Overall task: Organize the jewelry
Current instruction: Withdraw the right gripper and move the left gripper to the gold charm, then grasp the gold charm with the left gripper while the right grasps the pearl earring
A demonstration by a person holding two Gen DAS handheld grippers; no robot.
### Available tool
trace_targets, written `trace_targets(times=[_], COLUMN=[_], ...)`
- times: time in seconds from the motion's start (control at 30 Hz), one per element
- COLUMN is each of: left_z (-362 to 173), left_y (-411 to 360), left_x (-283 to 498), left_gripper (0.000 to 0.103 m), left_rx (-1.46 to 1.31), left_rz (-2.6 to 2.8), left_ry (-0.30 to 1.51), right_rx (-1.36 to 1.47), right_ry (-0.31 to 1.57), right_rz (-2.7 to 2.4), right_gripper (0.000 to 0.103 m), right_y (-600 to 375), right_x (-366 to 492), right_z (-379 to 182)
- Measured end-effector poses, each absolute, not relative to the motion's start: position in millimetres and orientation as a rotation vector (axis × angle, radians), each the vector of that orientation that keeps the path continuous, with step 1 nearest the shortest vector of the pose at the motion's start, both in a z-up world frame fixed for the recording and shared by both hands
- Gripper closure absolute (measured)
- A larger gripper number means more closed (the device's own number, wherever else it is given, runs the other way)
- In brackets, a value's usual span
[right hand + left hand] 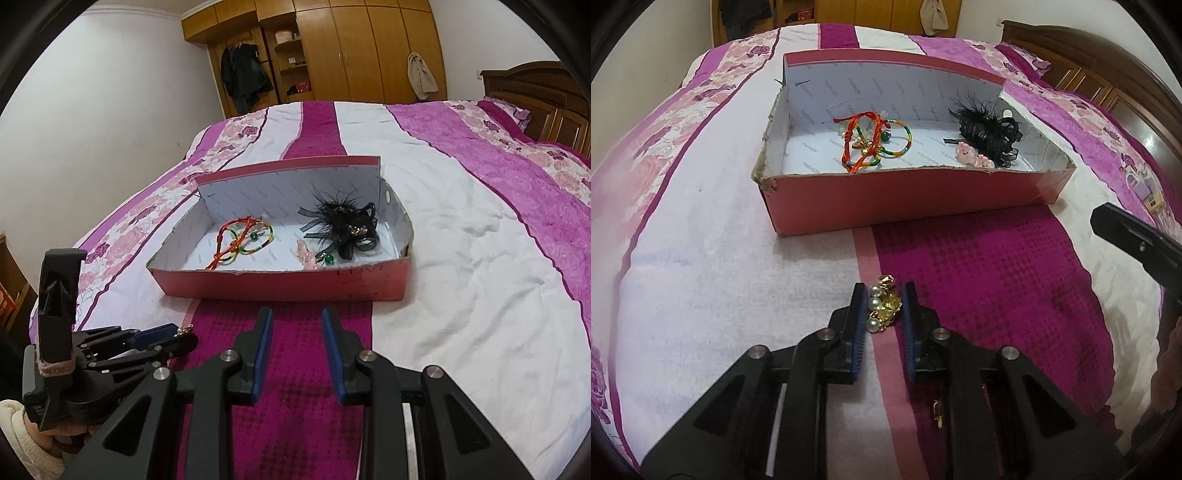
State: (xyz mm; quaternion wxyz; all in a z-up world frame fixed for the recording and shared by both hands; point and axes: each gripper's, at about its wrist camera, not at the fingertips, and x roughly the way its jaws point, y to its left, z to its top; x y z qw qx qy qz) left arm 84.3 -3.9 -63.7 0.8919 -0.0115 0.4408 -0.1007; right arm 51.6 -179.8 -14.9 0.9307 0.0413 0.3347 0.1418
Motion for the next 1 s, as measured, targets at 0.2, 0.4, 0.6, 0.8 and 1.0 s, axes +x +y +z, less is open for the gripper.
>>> trace_targets(times=[0.2,0.4,0.6,0.8,1.0], left_z=[-53,-36,-24,-26,-27], left_y=[2,8,20,31,37], left_x=[80,73,67,64,62], left_gripper=[0.094,0.094,0.094,0.094,0.094], left_rx=[-0.062,-0.065,-0.079,-0.106,-0.128], left_rz=[-0.205,-0.179,-0.145,-0.121,-0.119], left_ry=[0.900,0.867,0.843,0.841,0.836], right_rx=[0.090,0.079,0.080,0.066,0.043], right_ry=[0.703,0.724,0.759,0.812,0.841], right_rz=[0.306,0.349,0.416,0.498,0.571], right_gripper=[0.073,0.073,0.073,0.073,0.066], right_y=[-177,-163,-147,-126,-107], right_x=[46,38,32,26,16], right_z=[-17,-22,-28,-39,-48])
